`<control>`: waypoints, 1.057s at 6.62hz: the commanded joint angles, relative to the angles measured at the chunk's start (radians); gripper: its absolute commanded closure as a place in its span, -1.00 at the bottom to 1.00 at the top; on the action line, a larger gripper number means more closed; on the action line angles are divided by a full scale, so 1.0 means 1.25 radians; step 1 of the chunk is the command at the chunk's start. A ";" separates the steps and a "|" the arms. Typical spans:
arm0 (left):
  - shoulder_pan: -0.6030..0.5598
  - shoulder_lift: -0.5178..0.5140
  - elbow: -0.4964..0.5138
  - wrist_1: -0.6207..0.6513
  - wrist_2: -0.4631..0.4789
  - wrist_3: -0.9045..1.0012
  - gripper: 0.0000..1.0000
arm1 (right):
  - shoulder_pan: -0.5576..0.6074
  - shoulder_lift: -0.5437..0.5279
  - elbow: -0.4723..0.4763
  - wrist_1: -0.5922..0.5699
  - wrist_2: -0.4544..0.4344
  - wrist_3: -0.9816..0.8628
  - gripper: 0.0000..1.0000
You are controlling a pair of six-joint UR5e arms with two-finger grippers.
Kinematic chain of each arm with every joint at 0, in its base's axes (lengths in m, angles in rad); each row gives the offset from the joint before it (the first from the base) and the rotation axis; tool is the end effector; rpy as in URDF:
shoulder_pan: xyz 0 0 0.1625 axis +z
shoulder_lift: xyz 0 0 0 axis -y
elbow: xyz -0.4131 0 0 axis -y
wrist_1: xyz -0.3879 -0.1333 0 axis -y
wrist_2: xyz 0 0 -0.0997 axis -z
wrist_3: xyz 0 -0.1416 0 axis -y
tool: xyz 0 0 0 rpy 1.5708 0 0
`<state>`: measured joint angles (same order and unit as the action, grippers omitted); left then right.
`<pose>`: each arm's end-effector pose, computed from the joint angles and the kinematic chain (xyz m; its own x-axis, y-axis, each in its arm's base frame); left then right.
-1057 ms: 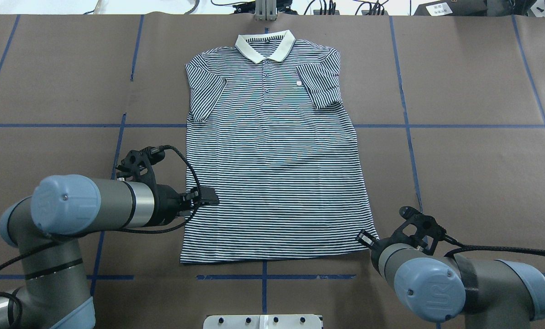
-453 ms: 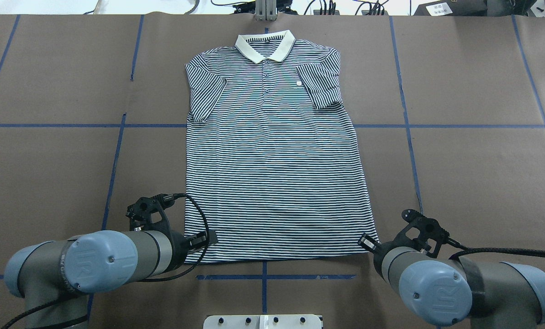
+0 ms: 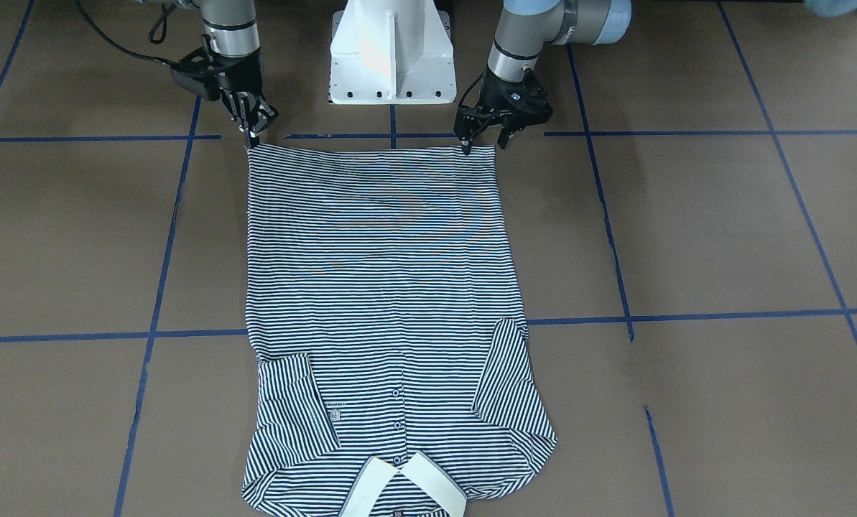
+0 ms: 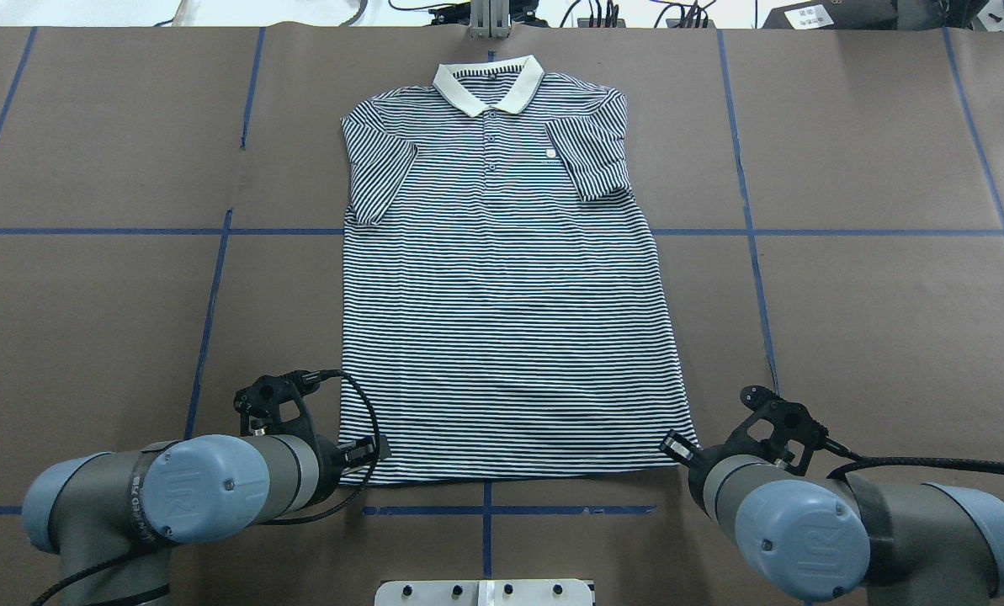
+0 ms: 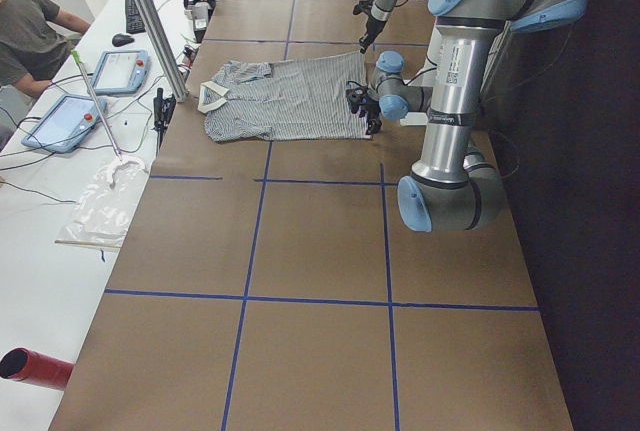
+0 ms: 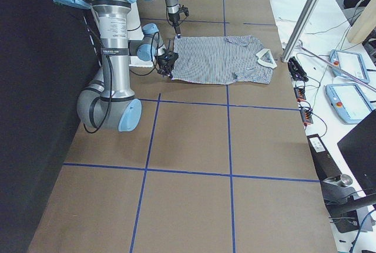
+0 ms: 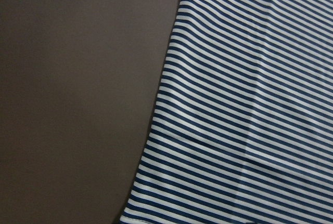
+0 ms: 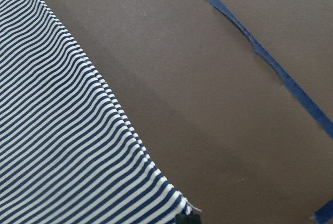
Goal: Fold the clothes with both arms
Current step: 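Grasp the hem corners with both grippers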
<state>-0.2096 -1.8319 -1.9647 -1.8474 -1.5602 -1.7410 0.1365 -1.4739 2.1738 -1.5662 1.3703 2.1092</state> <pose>0.5465 -0.2541 0.3298 0.5384 -0.2877 -0.7921 0.3121 0.9412 -0.1297 -0.4759 -0.2284 0.3650 0.5142 0.5778 0.6338 -0.6113 0.7653 -0.2018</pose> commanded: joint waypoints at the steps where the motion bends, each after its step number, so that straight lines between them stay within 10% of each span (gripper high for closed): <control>1: 0.001 0.004 0.007 0.005 -0.001 0.000 -0.36 | 0.000 0.001 0.001 0.000 0.000 0.000 1.00; 4: 0.008 0.019 0.002 0.014 -0.005 0.000 -0.03 | 0.000 0.001 0.001 0.000 0.001 0.000 1.00; 5: 0.009 0.019 -0.001 0.018 -0.006 0.000 0.23 | 0.000 0.001 0.001 0.000 0.001 0.000 1.00; 6: 0.009 0.019 -0.004 0.018 -0.007 0.000 0.96 | 0.000 0.001 0.001 0.000 0.001 0.000 1.00; 7: 0.012 0.017 -0.004 0.018 -0.008 0.000 1.00 | 0.000 0.001 0.001 0.000 0.000 0.000 1.00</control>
<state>-0.1973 -1.8090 -1.9682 -1.8259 -1.5690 -1.7411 0.1365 -1.4726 2.1752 -1.5662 1.3710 2.1092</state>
